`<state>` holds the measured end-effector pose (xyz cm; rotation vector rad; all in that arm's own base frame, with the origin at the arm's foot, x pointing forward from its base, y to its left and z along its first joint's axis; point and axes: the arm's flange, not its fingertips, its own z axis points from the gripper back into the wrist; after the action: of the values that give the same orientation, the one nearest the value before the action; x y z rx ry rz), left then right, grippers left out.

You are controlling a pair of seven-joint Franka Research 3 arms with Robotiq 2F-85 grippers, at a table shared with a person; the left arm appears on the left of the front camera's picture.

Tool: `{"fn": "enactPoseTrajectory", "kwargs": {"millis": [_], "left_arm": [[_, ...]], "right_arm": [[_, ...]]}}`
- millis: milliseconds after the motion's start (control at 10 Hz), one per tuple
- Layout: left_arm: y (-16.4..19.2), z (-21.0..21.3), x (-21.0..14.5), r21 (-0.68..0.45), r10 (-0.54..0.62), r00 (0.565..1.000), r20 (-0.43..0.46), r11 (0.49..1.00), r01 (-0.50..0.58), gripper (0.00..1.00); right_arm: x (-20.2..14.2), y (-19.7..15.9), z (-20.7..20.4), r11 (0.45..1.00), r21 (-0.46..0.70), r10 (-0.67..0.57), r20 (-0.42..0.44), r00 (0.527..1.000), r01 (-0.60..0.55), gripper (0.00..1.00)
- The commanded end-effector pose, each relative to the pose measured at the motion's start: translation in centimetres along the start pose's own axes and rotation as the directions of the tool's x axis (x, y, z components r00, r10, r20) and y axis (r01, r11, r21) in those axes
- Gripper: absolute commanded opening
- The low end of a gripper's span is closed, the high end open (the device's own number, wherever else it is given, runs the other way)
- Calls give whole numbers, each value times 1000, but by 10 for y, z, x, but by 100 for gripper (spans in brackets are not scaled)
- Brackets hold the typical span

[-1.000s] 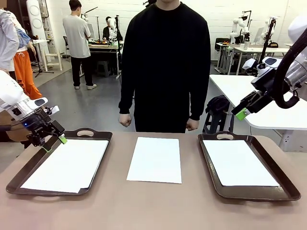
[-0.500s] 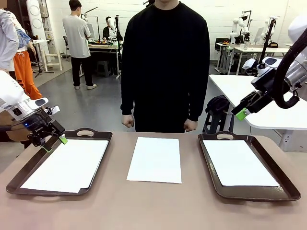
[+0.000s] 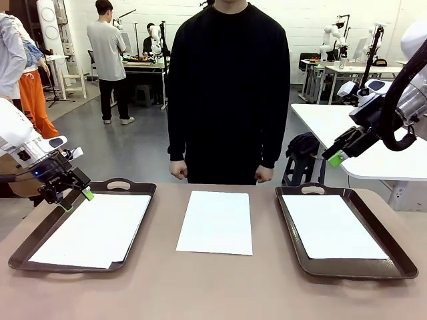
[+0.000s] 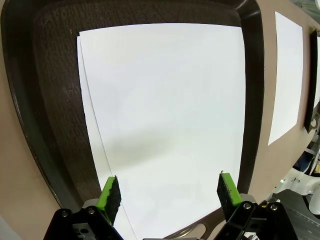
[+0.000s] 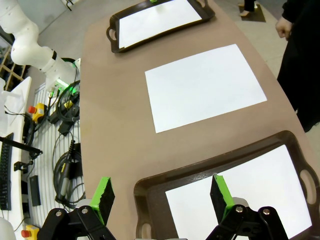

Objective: Sort the A4 documents.
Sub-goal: Receive the A4 Paper.

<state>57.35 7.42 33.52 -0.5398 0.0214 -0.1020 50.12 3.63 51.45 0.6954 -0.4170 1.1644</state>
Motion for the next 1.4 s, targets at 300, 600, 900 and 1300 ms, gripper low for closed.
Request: {"fn": "enactPoseTrajectory", "kwargs": {"millis": [300, 600, 900, 1300], "left_arm": [[-32, 14, 8, 158, -161, 987, 28, 975, 155, 100], [-109, 77, -1, 345, -535, 776, 334, 835, 428, 100], [-134, 104, -15, 314, -660, 581, 476, 745, 589, 100], [-180, 137, -39, 129, -775, 437, 456, 543, 829, 100]], "right_arm": [[1, 0, -2, 1000, -5, 9, -3, 1000, -9, 100], [1, 0, -2, 1000, -5, 9, -3, 1000, -9, 100], [1, 0, -2, 1000, -5, 9, -3, 1000, -9, 100], [1, 0, -2, 1000, -5, 9, -3, 1000, -9, 100]]}}
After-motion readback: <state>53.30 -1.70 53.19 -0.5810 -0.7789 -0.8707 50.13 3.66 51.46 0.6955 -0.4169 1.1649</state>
